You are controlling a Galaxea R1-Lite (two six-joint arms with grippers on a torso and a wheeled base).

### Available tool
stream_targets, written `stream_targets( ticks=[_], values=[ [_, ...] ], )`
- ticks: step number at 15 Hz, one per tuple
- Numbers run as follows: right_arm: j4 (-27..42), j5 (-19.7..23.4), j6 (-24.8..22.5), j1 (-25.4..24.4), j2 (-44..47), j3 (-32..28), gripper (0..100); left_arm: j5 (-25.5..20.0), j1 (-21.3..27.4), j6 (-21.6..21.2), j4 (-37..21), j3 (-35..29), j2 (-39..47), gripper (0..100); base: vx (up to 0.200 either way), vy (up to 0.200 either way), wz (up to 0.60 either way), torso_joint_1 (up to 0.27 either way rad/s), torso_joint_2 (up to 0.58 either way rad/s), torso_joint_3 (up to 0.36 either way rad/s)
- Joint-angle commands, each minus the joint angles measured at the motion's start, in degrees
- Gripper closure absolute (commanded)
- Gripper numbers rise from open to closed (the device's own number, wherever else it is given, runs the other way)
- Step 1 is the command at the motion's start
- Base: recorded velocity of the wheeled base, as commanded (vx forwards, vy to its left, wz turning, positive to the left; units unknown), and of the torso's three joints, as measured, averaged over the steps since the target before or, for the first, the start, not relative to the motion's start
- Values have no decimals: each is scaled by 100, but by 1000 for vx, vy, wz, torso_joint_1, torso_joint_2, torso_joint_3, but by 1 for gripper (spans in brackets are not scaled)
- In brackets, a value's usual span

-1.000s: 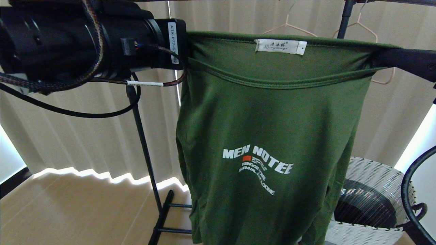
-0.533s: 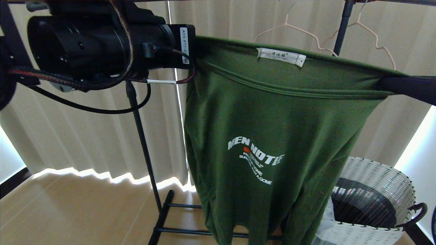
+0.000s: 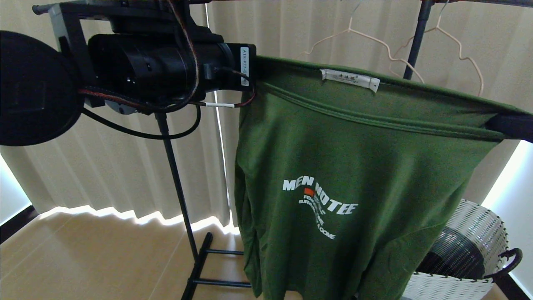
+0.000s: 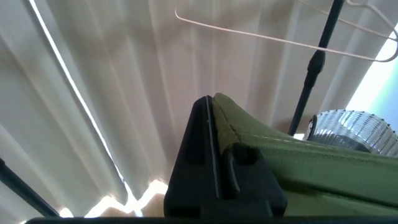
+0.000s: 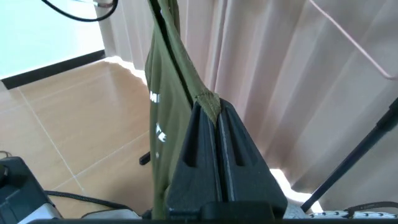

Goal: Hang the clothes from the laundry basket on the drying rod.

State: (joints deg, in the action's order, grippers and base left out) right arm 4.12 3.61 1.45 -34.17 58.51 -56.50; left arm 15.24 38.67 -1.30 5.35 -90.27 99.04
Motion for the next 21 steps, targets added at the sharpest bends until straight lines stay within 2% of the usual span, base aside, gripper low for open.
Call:
stream_targets(
  ticks=[1, 5, 6, 10, 11, 12, 18, 21],
  values=[
    [-25, -27, -13, 16, 72, -10, 100, 5, 9, -1, -34, 97, -165, 100, 0, 0, 0, 0, 0, 0],
    [-307, -53, -101, 332, 389, -54, 100, -74, 9, -10, -500, 511, -798, 100, 0, 0, 0, 0, 0, 0],
    [-658, -44, -251, 552, 679, -54, 100, -179, 9, -10, -685, 739, -1079, 100, 0, 0, 0, 0, 0, 0],
    [-1405, -53, -277, 605, 1153, -89, 100, -654, 35, -177, -939, 1319, -1765, 100, 0, 0, 0, 0, 0, 0],
    [-1423, -53, -277, 605, 1162, -89, 100, -671, 35, -186, -939, 1337, -1791, 100, 0, 0, 0, 0, 0, 0],
    [-1493, -53, -277, 605, 1197, -89, 100, -926, 35, -362, -939, 1530, -1941, 100, 0, 0, 0, 0, 0, 0],
    [-1493, -53, -268, 613, 1197, -370, 100, -935, 35, -379, -878, 1512, -1897, 100, 0, 0, 0, 0, 0, 0],
    [-1493, -53, -268, 613, 1206, -230, 100, -935, 35, -379, -878, 1556, -1897, 100, 0, 0, 0, 0, 0, 0]
  ],
)
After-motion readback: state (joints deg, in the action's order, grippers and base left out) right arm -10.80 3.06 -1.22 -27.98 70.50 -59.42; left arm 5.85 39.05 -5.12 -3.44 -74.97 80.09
